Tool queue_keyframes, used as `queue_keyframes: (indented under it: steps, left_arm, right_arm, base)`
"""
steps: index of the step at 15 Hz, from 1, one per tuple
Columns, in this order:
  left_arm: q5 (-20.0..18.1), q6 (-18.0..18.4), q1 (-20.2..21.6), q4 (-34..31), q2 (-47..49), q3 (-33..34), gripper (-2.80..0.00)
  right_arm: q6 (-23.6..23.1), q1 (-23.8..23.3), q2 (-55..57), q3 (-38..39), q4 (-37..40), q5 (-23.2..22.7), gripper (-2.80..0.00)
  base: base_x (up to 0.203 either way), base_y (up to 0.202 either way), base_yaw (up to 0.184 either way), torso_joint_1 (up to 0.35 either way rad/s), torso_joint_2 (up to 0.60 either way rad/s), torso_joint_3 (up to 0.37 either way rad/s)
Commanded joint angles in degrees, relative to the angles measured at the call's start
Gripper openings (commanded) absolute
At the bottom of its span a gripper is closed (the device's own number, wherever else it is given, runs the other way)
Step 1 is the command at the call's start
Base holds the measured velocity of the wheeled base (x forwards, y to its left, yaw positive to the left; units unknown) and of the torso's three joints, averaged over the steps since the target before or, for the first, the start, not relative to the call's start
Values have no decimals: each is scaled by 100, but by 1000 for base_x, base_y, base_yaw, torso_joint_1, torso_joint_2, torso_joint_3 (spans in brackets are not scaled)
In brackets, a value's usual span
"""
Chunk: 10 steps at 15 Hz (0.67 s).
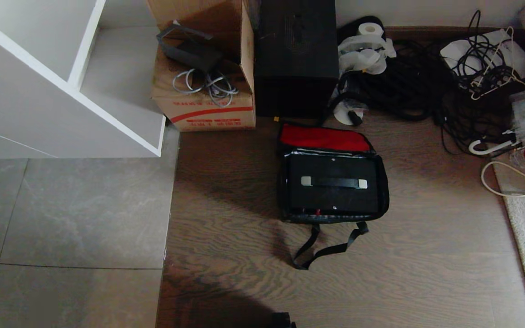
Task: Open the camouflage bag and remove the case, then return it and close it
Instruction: Grip the handle
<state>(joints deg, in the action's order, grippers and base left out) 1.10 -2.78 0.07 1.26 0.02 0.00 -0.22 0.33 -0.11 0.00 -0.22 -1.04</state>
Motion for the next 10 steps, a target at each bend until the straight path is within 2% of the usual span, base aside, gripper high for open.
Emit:
queue_keyframes:
  steps: [1,10]
  left_arm:
    - [4,-3,1,5,6,62,-280]
    - [4,-3,1,6,-2,62,-280]
  right_arm:
    - [-4,2,20,0,-4,-1,-280]
    - [-4,2,20,2,-4,-1,-280]
  base:
    - [0,0,0,2,6,202]
    - [0,0,0,2,3,203]
